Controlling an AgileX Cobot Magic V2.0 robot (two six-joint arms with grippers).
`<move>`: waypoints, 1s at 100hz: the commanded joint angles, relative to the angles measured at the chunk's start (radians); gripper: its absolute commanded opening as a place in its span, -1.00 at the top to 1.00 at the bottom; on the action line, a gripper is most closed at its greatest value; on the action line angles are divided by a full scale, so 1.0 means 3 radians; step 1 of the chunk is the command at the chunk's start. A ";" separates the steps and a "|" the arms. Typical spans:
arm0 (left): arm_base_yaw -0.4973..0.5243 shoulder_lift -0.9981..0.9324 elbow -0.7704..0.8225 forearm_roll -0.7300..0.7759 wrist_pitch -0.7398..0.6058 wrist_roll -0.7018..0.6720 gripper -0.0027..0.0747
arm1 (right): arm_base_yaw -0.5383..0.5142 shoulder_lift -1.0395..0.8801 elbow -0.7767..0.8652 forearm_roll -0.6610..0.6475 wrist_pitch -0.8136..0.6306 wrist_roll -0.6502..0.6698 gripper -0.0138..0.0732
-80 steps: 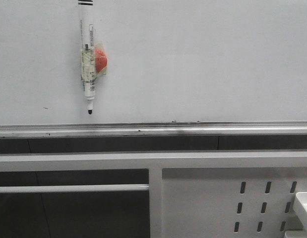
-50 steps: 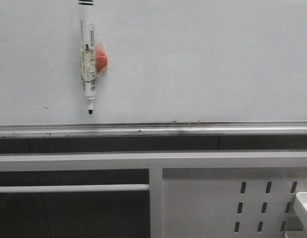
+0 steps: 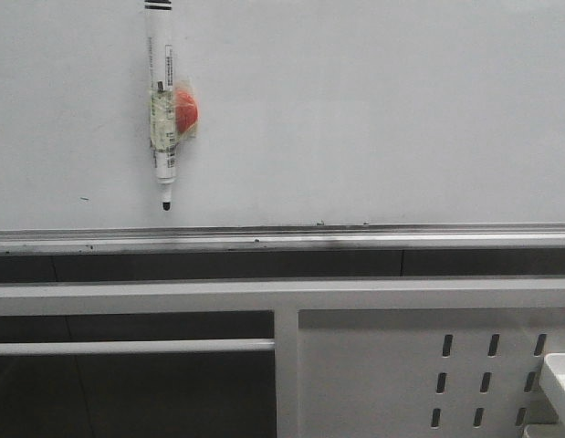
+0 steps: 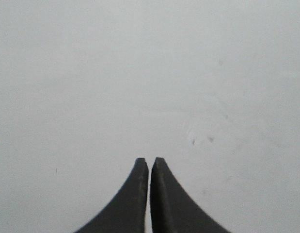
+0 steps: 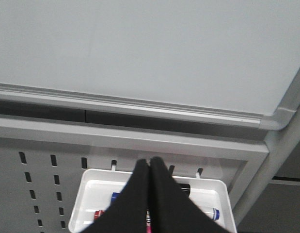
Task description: Write number 1 on whiteboard
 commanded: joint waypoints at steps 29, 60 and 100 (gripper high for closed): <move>-0.0018 -0.0071 0.0117 -0.0174 -0.1232 -0.0034 0.98 | -0.0016 -0.0080 0.0047 -0.0227 -0.2365 -0.0026 0.84; -0.0018 -0.0058 -0.0036 -0.0173 -0.1211 -0.0018 0.98 | -0.0016 -0.0080 -0.0119 -0.0269 -0.3348 0.0082 0.84; -0.0018 0.0921 -0.1530 -0.0298 -0.0160 -0.0018 0.98 | -0.0016 0.0758 -0.1769 -0.0166 -0.0662 0.1034 0.84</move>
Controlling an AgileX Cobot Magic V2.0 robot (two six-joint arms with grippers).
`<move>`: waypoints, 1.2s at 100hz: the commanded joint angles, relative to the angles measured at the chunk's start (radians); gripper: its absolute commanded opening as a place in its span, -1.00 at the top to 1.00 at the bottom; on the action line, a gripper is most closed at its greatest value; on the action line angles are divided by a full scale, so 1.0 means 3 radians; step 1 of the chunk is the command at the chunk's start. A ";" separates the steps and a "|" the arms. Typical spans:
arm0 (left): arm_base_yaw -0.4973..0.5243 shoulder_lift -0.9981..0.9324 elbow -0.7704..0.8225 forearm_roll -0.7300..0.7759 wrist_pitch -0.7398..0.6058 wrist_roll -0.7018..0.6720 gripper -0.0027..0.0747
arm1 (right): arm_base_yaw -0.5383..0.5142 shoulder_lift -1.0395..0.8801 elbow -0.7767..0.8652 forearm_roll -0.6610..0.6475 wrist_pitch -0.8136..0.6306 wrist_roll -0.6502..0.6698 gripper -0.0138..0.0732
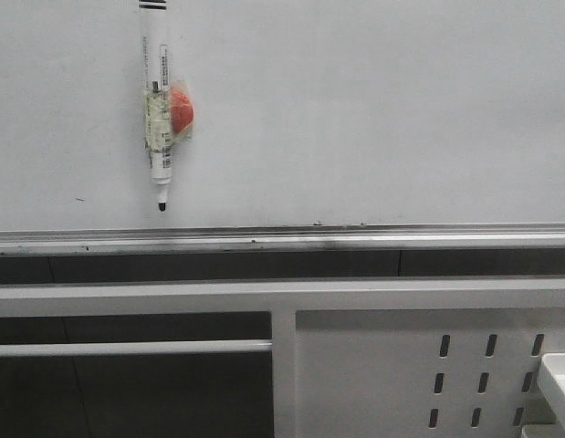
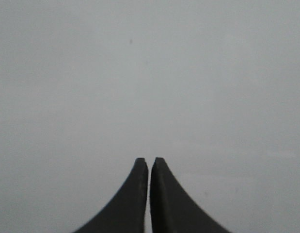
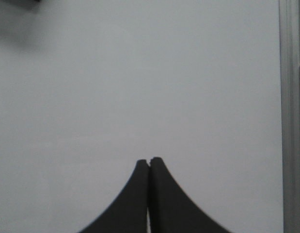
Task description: Write number 1 on whiteboard
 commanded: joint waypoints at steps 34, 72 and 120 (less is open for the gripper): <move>-0.0018 0.0478 -0.0406 -0.0009 -0.1350 0.0018 0.98 | -0.0016 0.0648 -0.0274 0.0013 -0.0386 0.0029 0.84; -0.0025 0.0676 -0.0923 -0.0117 0.0477 0.0051 0.98 | -0.0016 0.1495 -0.0757 -0.0177 0.0795 0.0000 0.84; -0.0029 0.0693 -0.0742 -0.0814 0.0576 0.0339 -0.67 | 0.0146 0.1827 -0.0705 0.0443 0.0684 0.0029 0.84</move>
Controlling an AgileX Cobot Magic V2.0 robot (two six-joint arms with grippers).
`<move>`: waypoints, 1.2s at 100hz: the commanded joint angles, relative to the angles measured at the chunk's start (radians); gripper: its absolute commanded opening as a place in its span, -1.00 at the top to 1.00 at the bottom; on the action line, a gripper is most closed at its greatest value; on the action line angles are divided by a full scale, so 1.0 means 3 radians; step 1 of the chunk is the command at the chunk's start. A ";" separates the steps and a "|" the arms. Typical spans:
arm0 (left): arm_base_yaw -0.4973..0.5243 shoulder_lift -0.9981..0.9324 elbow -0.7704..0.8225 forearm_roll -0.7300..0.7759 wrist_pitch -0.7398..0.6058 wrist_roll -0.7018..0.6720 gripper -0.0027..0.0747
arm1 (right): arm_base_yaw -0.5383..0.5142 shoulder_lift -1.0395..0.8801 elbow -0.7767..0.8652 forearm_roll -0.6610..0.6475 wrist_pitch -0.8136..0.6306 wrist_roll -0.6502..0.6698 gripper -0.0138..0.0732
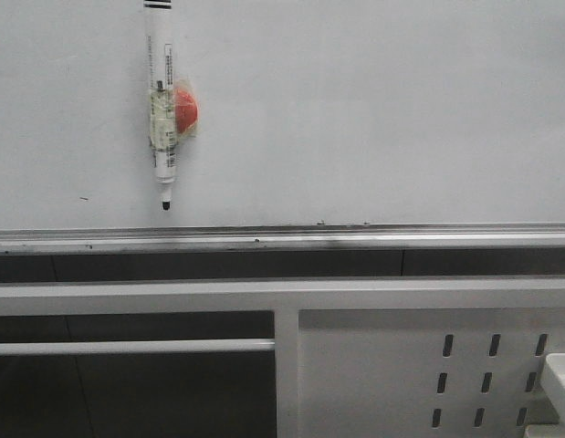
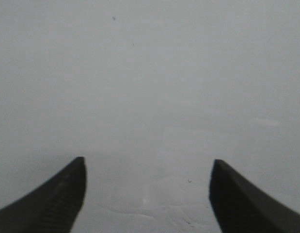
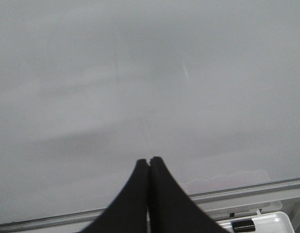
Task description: Write number 1 on whiteboard
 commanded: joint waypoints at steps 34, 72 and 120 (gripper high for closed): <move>-0.0124 0.0052 0.0032 -0.0385 0.0089 0.0097 -0.37 | 0.0008 0.0017 -0.0099 -0.0006 -0.0145 -0.0344 0.84; -0.0855 0.0052 0.0731 -0.1266 -0.0203 0.0719 -0.34 | 0.0271 -0.0211 -0.0099 0.0074 -0.0279 -0.0831 0.49; -0.2218 0.0872 0.0900 -0.1153 -0.1265 0.0748 -0.34 | 0.1173 -0.0211 -0.0099 0.0120 -0.0358 -0.0831 0.19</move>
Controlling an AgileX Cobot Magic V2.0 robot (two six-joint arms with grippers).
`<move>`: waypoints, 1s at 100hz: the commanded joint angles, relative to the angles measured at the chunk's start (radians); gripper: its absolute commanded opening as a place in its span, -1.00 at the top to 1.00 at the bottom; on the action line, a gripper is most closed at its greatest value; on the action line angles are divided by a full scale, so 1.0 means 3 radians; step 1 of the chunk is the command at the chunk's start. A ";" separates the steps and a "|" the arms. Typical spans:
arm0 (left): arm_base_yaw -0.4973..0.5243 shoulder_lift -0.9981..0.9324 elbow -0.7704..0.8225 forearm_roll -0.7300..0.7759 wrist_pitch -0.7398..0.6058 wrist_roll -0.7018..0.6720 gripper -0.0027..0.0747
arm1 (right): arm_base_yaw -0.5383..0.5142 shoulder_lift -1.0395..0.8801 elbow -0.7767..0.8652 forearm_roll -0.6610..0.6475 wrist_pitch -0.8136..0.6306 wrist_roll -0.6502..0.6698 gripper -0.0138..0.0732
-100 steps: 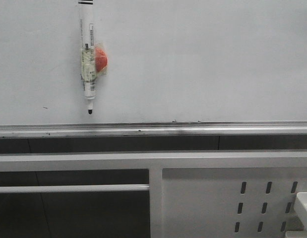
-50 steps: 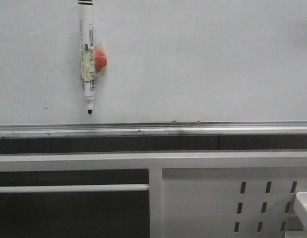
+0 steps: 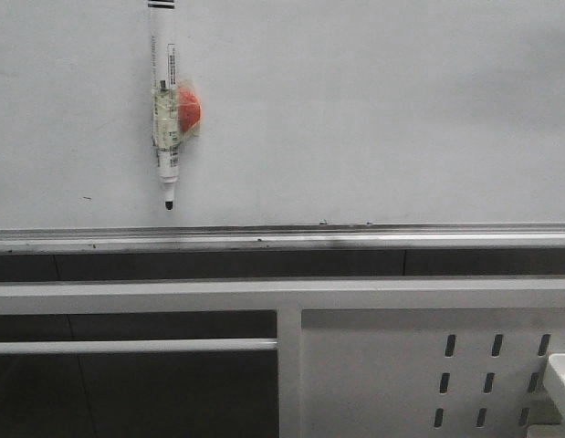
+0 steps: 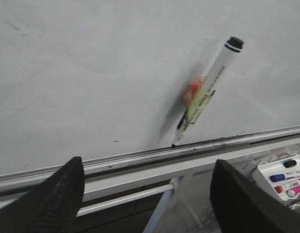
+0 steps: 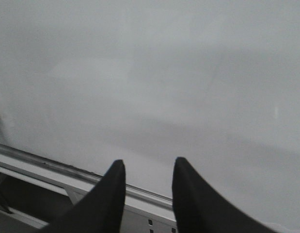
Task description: Write number 1 on whiteboard
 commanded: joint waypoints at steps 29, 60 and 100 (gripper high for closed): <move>-0.1288 0.1452 -0.0100 0.0208 -0.2125 0.0010 -0.34 | 0.0162 -0.0007 -0.0099 0.0014 -0.0307 -0.0037 0.19; -0.1512 0.2556 -0.0100 0.0025 -0.3677 0.0001 -0.29 | 0.0162 -0.0007 -0.0099 0.0014 -0.0360 -0.0037 0.19; -0.1553 0.3154 -0.0100 0.0055 -0.4290 -0.0784 -0.29 | 0.0162 -0.0007 -0.0099 0.0014 -0.0561 -0.0037 0.19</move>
